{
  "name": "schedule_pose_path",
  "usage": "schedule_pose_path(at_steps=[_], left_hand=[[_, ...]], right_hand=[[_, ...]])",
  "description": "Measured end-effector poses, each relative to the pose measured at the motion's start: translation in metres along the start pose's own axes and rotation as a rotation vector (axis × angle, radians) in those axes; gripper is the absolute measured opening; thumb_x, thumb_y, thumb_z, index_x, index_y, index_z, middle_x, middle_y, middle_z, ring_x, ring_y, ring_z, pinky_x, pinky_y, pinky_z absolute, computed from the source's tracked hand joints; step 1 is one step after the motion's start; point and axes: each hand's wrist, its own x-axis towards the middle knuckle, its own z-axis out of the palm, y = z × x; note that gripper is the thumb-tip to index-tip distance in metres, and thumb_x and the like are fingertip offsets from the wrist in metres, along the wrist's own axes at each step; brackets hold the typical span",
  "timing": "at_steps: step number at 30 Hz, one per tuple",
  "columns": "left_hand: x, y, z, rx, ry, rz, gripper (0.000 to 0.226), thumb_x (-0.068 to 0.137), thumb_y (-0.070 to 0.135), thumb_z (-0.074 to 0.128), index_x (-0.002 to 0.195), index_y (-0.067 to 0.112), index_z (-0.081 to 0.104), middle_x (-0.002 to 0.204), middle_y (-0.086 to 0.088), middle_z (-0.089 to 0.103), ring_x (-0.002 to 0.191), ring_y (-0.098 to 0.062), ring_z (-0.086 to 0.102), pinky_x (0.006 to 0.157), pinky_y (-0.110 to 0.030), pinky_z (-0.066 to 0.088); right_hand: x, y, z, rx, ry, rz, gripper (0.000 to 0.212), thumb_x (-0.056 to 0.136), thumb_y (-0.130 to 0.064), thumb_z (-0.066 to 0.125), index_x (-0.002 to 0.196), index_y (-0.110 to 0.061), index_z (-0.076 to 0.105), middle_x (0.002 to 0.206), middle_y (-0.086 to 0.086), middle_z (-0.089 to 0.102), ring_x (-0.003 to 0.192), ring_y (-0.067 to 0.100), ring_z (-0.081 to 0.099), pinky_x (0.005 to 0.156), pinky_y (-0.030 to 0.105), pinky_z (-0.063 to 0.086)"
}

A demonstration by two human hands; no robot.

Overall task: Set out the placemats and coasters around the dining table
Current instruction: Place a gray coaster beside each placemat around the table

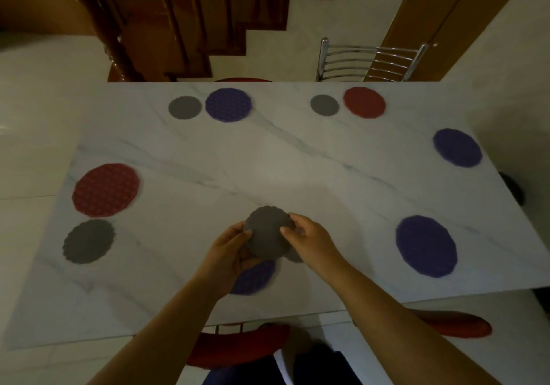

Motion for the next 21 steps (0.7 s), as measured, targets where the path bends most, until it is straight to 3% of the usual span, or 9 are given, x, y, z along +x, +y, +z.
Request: schedule_pose_path(at_steps=[3, 7, 11, 17, 21], left_hand=[[0.005, -0.011, 0.023, 0.009, -0.007, -0.006, 0.02, 0.094, 0.011, 0.051, 0.111, 0.01, 0.062, 0.1, -0.011, 0.075, 0.089, -0.028, 0.073, 0.065, -0.036, 0.061], [0.012, -0.032, 0.061, 0.029, 0.022, -0.011, 0.03, 0.093, 0.016, 0.054, 0.121, 0.008, 0.057, 0.114, -0.016, 0.069, 0.096, -0.031, 0.07, 0.07, -0.037, 0.061], [0.011, -0.061, 0.113, 0.025, 0.026, 0.041, 0.028, 0.094, 0.015, 0.054, 0.12, 0.009, 0.059, 0.108, -0.013, 0.073, 0.097, -0.032, 0.07, 0.067, -0.032, 0.06], [0.005, -0.115, 0.195, -0.01, 0.086, 0.088, 0.022, 0.096, 0.011, 0.05, 0.115, 0.013, 0.061, 0.096, -0.005, 0.076, 0.091, -0.029, 0.072, 0.066, -0.034, 0.061], [0.004, -0.143, 0.227, -0.045, 0.084, 0.104, 0.022, 0.097, 0.01, 0.049, 0.114, 0.014, 0.063, 0.098, -0.005, 0.076, 0.09, -0.028, 0.072, 0.068, -0.035, 0.061]], right_hand=[[-0.002, 0.016, -0.023, -0.079, 0.018, -0.051, 0.053, 0.092, -0.035, 0.051, 0.141, -0.017, 0.038, 0.138, 0.007, 0.051, 0.122, 0.021, 0.051, 0.098, 0.027, 0.039], [-0.009, 0.043, -0.064, -0.121, 0.032, -0.127, 0.054, 0.093, -0.039, 0.049, 0.143, -0.025, 0.033, 0.135, 0.006, 0.054, 0.115, 0.017, 0.054, 0.086, 0.018, 0.037], [-0.017, 0.072, -0.112, -0.123, 0.016, -0.186, 0.054, 0.092, -0.038, 0.051, 0.143, -0.027, 0.033, 0.134, 0.003, 0.055, 0.11, 0.015, 0.057, 0.085, 0.017, 0.04], [-0.031, 0.116, -0.192, 0.004, 0.121, -0.233, 0.024, 0.085, -0.027, 0.065, 0.107, -0.018, 0.06, 0.108, -0.002, 0.066, 0.095, 0.006, 0.058, 0.081, 0.023, 0.051], [-0.036, 0.139, -0.227, -0.016, 0.13, -0.247, 0.013, 0.085, -0.027, 0.065, 0.096, -0.022, 0.062, 0.092, -0.008, 0.066, 0.089, 0.007, 0.063, 0.067, 0.004, 0.046]])
